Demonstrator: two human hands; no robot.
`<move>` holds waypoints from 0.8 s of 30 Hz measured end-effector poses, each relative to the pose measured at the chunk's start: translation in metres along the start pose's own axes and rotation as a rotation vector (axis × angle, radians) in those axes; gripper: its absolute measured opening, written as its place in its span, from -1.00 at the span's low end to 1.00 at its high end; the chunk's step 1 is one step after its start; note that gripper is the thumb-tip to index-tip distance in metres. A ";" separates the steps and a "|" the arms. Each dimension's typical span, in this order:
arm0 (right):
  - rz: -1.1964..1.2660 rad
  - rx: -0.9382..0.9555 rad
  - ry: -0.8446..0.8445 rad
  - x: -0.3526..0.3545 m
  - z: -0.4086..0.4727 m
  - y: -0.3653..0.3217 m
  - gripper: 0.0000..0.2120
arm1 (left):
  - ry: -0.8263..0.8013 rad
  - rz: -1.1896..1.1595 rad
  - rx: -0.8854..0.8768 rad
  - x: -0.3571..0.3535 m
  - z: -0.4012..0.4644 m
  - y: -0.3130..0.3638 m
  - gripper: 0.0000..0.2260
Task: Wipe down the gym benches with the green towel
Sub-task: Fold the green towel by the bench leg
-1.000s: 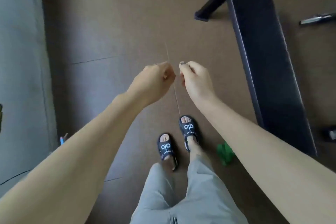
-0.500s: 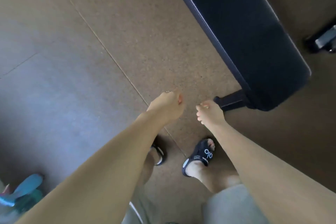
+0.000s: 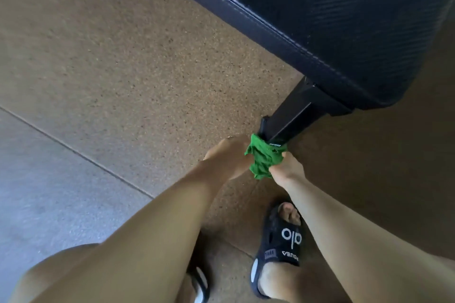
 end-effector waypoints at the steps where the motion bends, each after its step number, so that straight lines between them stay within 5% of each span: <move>1: 0.028 -0.004 0.009 -0.007 0.017 0.003 -0.46 | -0.007 0.028 0.000 -0.007 0.017 -0.006 -0.60; 6: 0.076 0.005 0.144 -0.033 0.077 0.013 -0.29 | -0.034 0.063 -0.040 -0.033 0.080 -0.023 -0.48; 10: -0.103 0.072 0.323 -0.023 0.084 0.014 -0.54 | -0.044 0.051 -0.104 -0.044 0.095 -0.017 -0.46; 17: -0.013 0.427 0.203 -0.019 0.033 -0.027 -0.85 | -0.117 0.109 -0.205 -0.045 0.077 0.004 -0.33; 24: 0.637 0.477 -0.041 0.025 0.000 -0.054 -0.88 | -0.038 0.177 -0.232 0.022 0.053 0.023 -0.95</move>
Point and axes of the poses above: each hand's wrist, its own z-axis towards the middle knuckle, its own x-axis out of the back of the hand, y = z × x, the point moved 10 cm from there along z, towards the middle knuckle, and after that the axes turned 9 degrees about -z, right-handed, at the moved point
